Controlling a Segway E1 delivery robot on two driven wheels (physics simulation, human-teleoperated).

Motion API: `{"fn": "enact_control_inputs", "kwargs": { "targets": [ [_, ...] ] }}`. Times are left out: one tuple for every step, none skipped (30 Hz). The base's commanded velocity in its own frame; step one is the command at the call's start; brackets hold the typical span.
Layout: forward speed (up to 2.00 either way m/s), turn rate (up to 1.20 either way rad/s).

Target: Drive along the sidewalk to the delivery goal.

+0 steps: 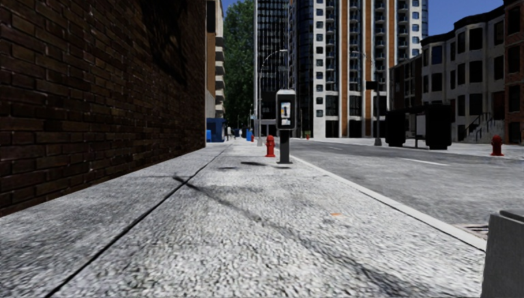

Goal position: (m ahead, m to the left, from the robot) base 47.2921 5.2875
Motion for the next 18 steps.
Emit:
{"fn": "enact_control_inputs", "kwargs": {
  "targets": [
    [2.00, 0.33],
    [2.00, 0.34],
    [2.00, 0.35],
    [2.00, 0.35],
    [2.00, 0.35],
    [2.00, 0.35],
    [2.00, 0.35],
    [2.00, 0.35],
    [2.00, 0.35],
    [2.00, 0.35],
    [2.00, 0.35],
    [2.00, 0.35],
    [2.00, 0.35],
    [2.00, 0.33],
    [2.00, 0.23],
    [2.00, 0.00],
    [2.00, 0.00],
    [2.00, 0.00]
  ]
}}
